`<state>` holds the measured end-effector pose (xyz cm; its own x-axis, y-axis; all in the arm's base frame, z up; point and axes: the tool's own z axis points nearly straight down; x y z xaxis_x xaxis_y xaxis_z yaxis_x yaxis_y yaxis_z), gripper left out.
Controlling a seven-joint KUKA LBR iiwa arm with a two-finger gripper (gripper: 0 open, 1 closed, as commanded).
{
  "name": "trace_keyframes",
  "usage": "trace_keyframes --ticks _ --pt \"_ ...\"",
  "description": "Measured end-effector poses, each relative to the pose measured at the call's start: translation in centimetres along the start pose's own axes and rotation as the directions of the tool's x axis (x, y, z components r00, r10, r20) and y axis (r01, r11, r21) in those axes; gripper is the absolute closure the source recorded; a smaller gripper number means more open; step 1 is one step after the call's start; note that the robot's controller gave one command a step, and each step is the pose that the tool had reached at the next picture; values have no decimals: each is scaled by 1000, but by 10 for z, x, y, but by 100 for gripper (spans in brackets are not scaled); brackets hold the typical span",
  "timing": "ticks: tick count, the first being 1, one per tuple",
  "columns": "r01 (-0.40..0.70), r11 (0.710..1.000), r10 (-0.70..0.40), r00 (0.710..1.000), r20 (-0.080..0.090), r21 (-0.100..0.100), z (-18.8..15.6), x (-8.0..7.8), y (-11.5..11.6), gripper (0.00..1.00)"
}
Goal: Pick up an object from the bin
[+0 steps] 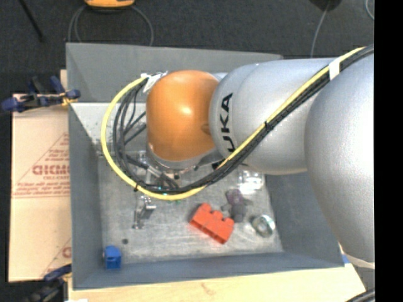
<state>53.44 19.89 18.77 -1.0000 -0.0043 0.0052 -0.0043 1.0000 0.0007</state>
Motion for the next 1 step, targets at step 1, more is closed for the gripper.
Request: trace_keyframes --ticks 1 --pt "-82 997 82 997 2 3 84 -29 -69 0"
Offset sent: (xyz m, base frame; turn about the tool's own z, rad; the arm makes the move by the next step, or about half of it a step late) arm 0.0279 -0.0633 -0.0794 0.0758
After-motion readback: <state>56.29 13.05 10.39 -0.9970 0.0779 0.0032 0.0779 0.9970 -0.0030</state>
